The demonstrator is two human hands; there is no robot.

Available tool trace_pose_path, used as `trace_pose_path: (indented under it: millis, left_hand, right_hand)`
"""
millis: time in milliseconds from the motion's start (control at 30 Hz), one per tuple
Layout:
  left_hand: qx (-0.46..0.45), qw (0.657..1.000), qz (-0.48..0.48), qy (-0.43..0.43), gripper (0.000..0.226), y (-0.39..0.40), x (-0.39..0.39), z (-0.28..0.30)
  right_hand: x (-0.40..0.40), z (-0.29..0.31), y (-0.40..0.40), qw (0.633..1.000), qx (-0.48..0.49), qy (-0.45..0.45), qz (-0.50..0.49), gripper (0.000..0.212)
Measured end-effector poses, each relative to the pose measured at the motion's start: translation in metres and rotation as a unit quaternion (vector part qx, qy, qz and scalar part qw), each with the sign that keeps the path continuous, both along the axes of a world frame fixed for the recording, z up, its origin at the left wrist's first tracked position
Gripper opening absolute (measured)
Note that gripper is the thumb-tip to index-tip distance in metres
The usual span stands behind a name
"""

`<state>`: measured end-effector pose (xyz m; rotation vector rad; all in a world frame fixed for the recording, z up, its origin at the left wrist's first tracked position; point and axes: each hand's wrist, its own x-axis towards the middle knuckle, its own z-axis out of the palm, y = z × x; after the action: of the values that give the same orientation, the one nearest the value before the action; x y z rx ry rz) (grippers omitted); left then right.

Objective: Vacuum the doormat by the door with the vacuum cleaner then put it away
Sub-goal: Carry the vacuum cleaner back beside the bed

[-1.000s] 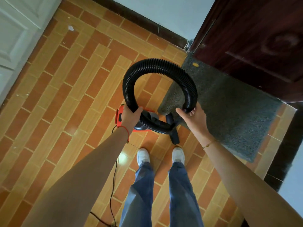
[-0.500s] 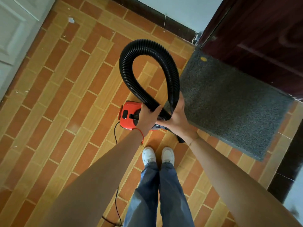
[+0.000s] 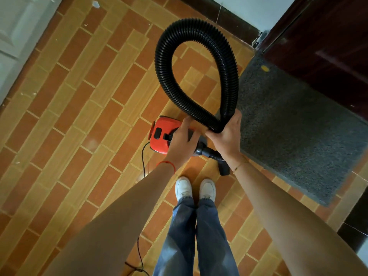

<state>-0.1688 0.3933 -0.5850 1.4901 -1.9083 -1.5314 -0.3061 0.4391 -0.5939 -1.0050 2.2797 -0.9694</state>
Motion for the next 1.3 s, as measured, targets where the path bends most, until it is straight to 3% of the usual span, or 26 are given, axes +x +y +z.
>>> trace_pose_path:
  millis: [267,567,833,1133,1300]
  left_hand:
    - [-0.034,0.981,-0.069,-0.177,0.051,-0.009,0.061,-0.074]
    - [0.057,0.934,-0.136,-0.324,0.086,-0.024,0.092,-0.186]
    - [0.098,0.929,-0.112,-0.34,0.091,-0.032,0.094,-0.241]
    - [0.12,0.919,-0.126,-0.354,0.101,-0.031,0.096,-0.246]
    - [0.137,0.937,-0.105,-0.305,0.084,-0.044,0.095,-0.232]
  right_hand:
    - [-0.003,-0.022,-0.014,0.999,-0.022,0.021,0.039,0.065]
    - [-0.009,-0.041,-0.022,0.997,-0.014,0.027,0.071,0.068]
    - [-0.004,-0.046,-0.035,0.997,0.002,0.003,0.072,0.071]
    - [-0.003,-0.05,-0.044,0.997,0.002,-0.002,0.076,0.071]
    - [-0.005,-0.049,-0.043,0.997,-0.007,-0.012,0.079,0.074]
